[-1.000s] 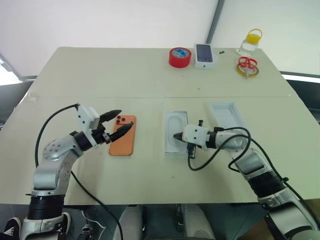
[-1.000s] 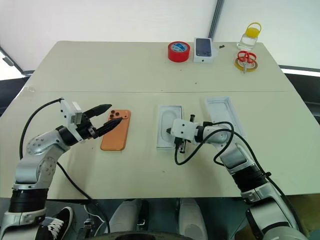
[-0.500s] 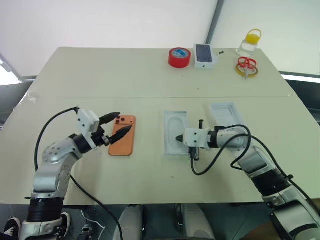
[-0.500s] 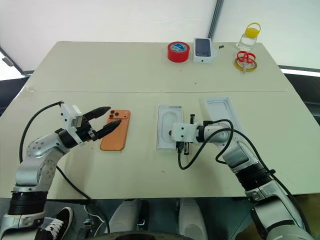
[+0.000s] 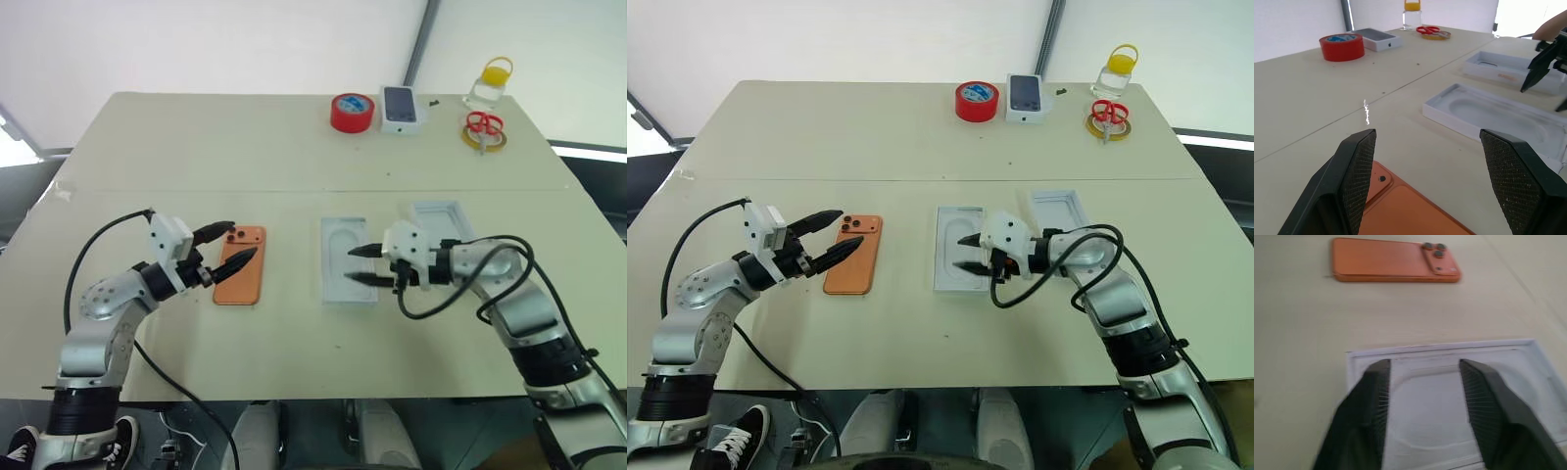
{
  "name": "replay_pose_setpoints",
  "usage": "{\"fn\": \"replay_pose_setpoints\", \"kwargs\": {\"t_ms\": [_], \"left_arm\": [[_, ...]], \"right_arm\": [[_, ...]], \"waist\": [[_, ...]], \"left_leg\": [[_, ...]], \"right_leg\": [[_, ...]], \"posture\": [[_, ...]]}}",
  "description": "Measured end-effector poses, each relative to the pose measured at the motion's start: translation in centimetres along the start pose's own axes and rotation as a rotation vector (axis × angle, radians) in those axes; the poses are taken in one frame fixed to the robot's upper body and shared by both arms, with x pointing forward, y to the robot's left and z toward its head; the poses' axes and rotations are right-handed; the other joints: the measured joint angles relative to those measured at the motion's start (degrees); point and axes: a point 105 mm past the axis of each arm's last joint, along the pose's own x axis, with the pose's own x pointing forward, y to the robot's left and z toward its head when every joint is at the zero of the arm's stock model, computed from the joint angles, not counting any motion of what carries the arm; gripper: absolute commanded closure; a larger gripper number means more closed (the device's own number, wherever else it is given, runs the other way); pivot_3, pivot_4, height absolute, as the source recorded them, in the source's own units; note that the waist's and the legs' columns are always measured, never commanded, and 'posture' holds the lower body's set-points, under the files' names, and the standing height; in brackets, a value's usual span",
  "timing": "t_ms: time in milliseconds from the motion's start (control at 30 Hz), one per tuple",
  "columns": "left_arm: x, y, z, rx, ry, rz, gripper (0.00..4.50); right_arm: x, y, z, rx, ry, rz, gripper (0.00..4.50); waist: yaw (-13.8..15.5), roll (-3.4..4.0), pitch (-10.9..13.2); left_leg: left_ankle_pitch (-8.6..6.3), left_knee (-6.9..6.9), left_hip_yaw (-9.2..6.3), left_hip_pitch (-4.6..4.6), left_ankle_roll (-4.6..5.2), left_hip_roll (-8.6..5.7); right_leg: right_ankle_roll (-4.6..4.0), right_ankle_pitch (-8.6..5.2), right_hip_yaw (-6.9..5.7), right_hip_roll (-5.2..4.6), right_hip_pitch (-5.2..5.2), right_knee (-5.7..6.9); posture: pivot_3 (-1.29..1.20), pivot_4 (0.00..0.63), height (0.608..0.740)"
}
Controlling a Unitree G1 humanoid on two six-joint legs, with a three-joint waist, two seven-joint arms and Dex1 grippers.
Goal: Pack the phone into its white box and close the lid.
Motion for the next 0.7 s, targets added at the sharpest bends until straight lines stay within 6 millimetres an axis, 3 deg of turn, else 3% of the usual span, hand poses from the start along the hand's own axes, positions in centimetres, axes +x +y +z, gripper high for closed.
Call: {"fn": "replay_pose_setpoints", "kwargs": {"t_ms": [200, 300, 367, 433, 667, 700], "left_arm": [[-0.1, 0.1, -0.1, 0.002, 0.008, -0.003, 0.94], [-0.1, 0.1, -0.2, -0.001, 0.004, -0.001, 0.94], [-0.1, 0.1, -0.2, -0.002, 0.004, 0.001, 0.94], [-0.1, 0.1, -0.2, -0.001, 0.004, 0.002, 0.94], [-0.1, 0.1, -0.2, -0.001, 0.003, 0.006, 0.94], [-0.1, 0.1, -0.2, -0.001, 0.003, 0.007, 0.94]], "right_arm": [[-0.4, 3.7, -2.1, -0.065, 0.097, 0.148, 1.2], [0.0, 3.9, -2.5, -0.11, 0.109, 0.149, 1.2], [-0.1, 3.4, -3.2, -0.129, 0.138, 0.119, 1.71], [0.0, 3.2, -3.7, -0.135, 0.152, 0.111, 2.56], [0.4, 3.2, -3.4, -0.127, 0.122, 0.105, 2.56], [0.4, 3.3, -3.4, -0.127, 0.122, 0.105, 2.84]], "waist": [[0.02, -0.02, -0.01], [-0.1, -0.02, -0.01], [-0.02, -0.02, -0.01], [0.04, -0.02, -0.01], [0.04, -0.02, -0.01], [0.04, -0.02, -0.01]], "left_leg": [[0.0, 0.01, 0.03, 0.0, 0.0, 0.01], [0.0, 0.01, 0.03, 0.01, 0.0, 0.04], [0.0, 0.01, 0.03, 0.01, 0.0, 0.05], [0.0, 0.01, 0.04, 0.0, 0.0, 0.04], [0.0, 0.02, 0.03, 0.0, 0.0, 0.04], [0.0, 0.02, 0.03, 0.0, 0.0, 0.04]], "right_leg": [[0.0, -0.01, -0.01, 0.01, 0.0, 0.0], [0.0, -0.01, -0.01, 0.05, -0.02, 0.01], [0.0, 0.0, -0.01, 0.06, -0.02, 0.01], [0.0, 0.0, -0.01, 0.05, -0.02, 0.0], [0.0, 0.0, -0.01, 0.05, -0.01, 0.0], [0.0, 0.0, -0.01, 0.05, -0.01, 0.0]], "posture": [[0.0, 0.15, 0.739], [0.0, 0.15, 0.739], [0.0, 0.15, 0.739], [0.0, 0.15, 0.739], [0.0, 0.15, 0.739], [0.0, 0.15, 0.739]]}}
